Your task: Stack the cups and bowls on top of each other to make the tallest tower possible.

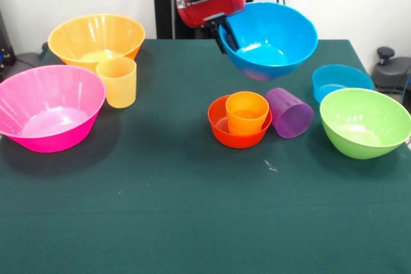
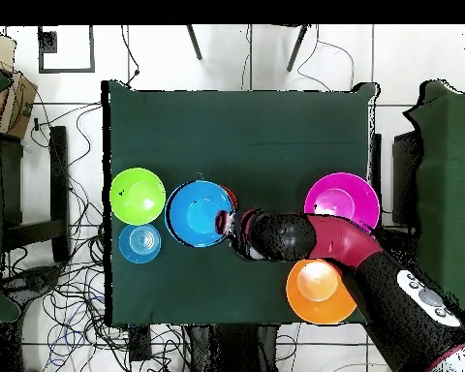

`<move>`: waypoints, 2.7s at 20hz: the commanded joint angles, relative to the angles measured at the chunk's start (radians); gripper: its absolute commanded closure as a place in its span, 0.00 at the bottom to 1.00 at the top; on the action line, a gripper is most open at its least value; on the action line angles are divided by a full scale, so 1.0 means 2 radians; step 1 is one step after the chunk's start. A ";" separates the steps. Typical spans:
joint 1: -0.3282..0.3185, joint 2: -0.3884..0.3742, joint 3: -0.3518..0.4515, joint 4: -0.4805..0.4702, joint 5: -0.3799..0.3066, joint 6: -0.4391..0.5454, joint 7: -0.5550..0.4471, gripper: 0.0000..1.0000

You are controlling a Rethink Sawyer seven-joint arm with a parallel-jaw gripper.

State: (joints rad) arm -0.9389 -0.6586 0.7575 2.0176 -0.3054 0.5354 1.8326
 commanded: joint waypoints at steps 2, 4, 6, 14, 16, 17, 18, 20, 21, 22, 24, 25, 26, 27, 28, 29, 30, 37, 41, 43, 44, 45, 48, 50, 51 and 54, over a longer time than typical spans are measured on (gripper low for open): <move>0.019 0.020 -0.003 -0.018 -0.029 0.009 -0.024 1.00; 0.025 0.019 -0.003 -0.014 -0.020 0.007 -0.010 1.00; 0.040 0.010 -0.007 -0.012 -0.015 0.002 0.009 1.00; 0.066 -0.010 -0.014 0.013 -0.010 -0.026 0.042 1.00; 0.062 -0.005 -0.014 0.023 -0.008 -0.043 0.048 1.00; 0.066 -0.004 -0.017 0.024 -0.011 -0.050 0.051 1.00; 0.069 -0.004 -0.020 0.023 -0.014 -0.055 0.051 1.00; 0.068 0.000 -0.019 0.030 -0.013 -0.067 0.055 1.00; 0.071 -0.002 -0.022 0.032 -0.015 -0.072 0.057 1.00; 0.075 -0.005 -0.026 0.033 -0.017 -0.076 0.060 1.00; 0.071 0.000 -0.023 0.038 -0.014 -0.083 0.058 1.00; 0.072 0.000 -0.024 0.039 -0.012 -0.083 0.057 1.00; 0.076 -0.003 -0.029 0.038 -0.015 -0.085 0.058 1.00; 0.077 -0.002 -0.030 0.038 -0.017 -0.090 0.056 1.00; 0.072 0.004 -0.025 0.041 -0.014 -0.094 0.053 1.00; 0.071 0.008 -0.024 0.041 -0.010 -0.093 0.053 1.00; 0.075 0.005 -0.028 0.040 -0.011 -0.093 0.053 1.00; 0.084 0.002 -0.028 0.047 0.003 -0.100 0.064 1.00; 0.097 -0.003 -0.034 0.055 0.003 -0.121 0.080 1.00; 0.099 -0.004 -0.040 0.062 -0.002 -0.136 0.084 1.00; 0.093 0.001 -0.036 0.064 -0.001 -0.139 0.081 1.00; 0.088 0.005 -0.033 0.064 -0.002 -0.138 0.073 1.00; 0.080 0.008 -0.036 0.062 -0.012 -0.139 0.057 1.00; 0.067 0.017 -0.027 0.064 -0.009 -0.134 0.047 1.00; 0.074 0.010 -0.033 0.064 -0.014 -0.137 0.048 1.00; 0.077 0.010 -0.038 0.074 -0.018 -0.159 0.057 1.00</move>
State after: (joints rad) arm -0.8017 -0.6673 0.7345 2.1046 -0.3098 0.2887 1.8326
